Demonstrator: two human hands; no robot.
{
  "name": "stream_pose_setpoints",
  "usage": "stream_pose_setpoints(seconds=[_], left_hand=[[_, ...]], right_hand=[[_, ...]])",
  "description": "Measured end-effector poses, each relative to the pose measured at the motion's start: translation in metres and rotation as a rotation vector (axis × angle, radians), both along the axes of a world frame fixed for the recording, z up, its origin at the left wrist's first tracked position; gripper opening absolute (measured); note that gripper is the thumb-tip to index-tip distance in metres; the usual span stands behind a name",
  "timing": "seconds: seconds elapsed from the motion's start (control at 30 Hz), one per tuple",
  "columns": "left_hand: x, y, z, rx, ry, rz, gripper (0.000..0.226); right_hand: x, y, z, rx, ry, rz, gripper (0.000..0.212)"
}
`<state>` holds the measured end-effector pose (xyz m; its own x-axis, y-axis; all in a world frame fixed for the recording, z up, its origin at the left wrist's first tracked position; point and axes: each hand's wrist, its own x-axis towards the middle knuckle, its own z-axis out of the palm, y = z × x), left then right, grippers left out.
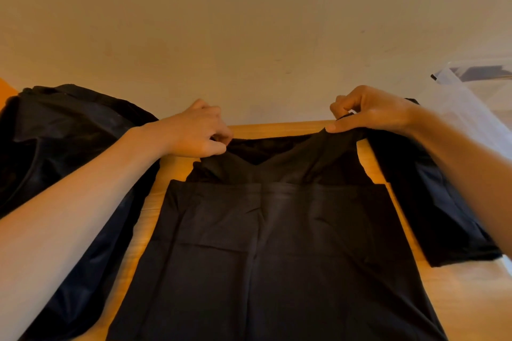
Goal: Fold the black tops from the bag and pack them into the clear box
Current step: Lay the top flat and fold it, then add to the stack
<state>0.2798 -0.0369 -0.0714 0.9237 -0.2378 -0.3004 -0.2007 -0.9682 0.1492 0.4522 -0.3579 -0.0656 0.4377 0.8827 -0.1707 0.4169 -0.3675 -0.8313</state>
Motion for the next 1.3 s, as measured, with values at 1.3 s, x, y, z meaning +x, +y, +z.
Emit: stream_pose_setpoints(seconds=[1.3], left_hand=[[-0.044, 0.005, 0.047, -0.031, -0.522, -0.046, 0.011]], right_hand=[[-0.029, -0.013, 0.061, -0.192, -0.597, 0.113, 0.032]])
